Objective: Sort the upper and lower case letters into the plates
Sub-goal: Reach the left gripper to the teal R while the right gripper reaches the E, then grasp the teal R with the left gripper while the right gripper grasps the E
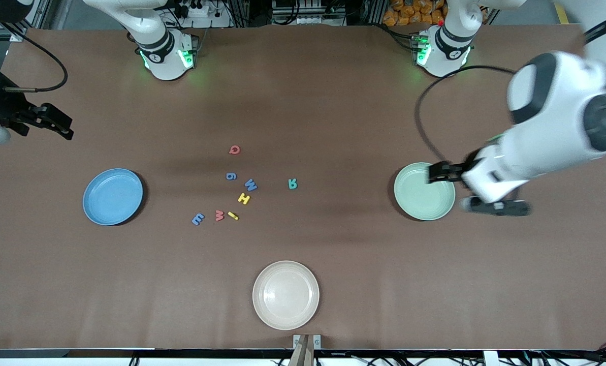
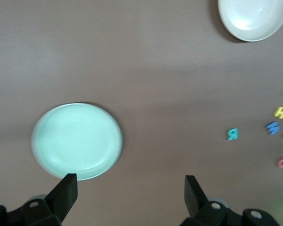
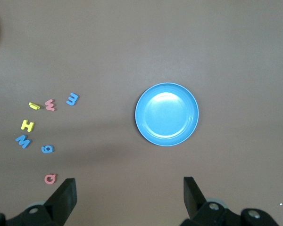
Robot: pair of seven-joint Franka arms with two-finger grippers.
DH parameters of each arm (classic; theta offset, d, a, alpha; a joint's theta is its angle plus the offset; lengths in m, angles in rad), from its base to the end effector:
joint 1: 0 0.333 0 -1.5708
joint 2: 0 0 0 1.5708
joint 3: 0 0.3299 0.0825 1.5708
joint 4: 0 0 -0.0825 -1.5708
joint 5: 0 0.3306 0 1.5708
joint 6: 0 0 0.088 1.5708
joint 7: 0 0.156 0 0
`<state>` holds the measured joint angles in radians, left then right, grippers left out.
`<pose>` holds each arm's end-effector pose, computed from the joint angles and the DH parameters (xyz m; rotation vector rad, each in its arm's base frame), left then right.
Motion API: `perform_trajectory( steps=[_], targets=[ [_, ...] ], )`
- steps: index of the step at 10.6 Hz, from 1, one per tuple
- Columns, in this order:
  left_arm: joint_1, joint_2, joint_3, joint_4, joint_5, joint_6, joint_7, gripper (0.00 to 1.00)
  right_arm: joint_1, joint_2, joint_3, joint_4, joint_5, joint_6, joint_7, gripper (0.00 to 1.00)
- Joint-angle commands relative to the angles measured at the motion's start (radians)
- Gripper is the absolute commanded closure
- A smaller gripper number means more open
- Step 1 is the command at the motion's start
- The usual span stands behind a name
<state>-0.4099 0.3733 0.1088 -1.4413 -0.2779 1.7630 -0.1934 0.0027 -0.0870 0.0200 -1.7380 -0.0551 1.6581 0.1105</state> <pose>0.5767 -0.2281 0.4548 2.9240 -0.0791 -0.1529 0.4788 0.0031 0.5694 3.0828 -0.1284 0.0167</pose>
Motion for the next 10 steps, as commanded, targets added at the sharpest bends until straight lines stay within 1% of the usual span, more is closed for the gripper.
perform_trajectory(
  steps=[1,2,3,4,5,6,7,9,10],
  targets=[
    [-0.122,0.094,0.014,0.018,-0.026,0.126,-0.117,0.00,0.026,0.062,0.005,0.023,-0.006,0.006,0.004,0.00],
    [-0.177,0.139,0.014,0.018,-0.024,0.206,-0.206,0.00,0.043,0.099,0.005,0.031,-0.005,0.009,0.011,0.00],
    [-0.255,0.180,0.022,0.021,-0.012,0.281,-0.310,0.00,0.055,0.136,0.005,0.029,-0.005,0.038,0.015,0.00],
    [-0.297,0.214,0.029,0.024,0.015,0.332,-0.425,0.00,0.077,0.185,0.005,0.028,-0.006,0.083,0.015,0.00],
    [-0.317,0.251,0.028,0.024,0.040,0.366,-0.486,0.00,0.097,0.232,0.005,0.028,-0.008,0.138,0.015,0.00],
    [-0.351,0.283,0.029,0.024,0.048,0.380,-0.524,0.00,0.123,0.278,0.005,0.028,-0.009,0.193,0.027,0.00],
    [-0.377,0.314,0.029,0.025,0.057,0.392,-0.611,0.00,0.137,0.323,0.005,0.025,-0.011,0.247,0.073,0.00],
    [-0.405,0.337,0.029,0.025,0.060,0.427,-0.757,0.00,0.155,0.400,0.003,0.023,-0.015,0.317,0.151,0.00],
    [-0.406,0.344,0.028,0.025,0.060,0.429,-0.771,0.00,0.155,0.441,0.001,0.023,-0.017,0.347,0.185,0.00]
  ],
)
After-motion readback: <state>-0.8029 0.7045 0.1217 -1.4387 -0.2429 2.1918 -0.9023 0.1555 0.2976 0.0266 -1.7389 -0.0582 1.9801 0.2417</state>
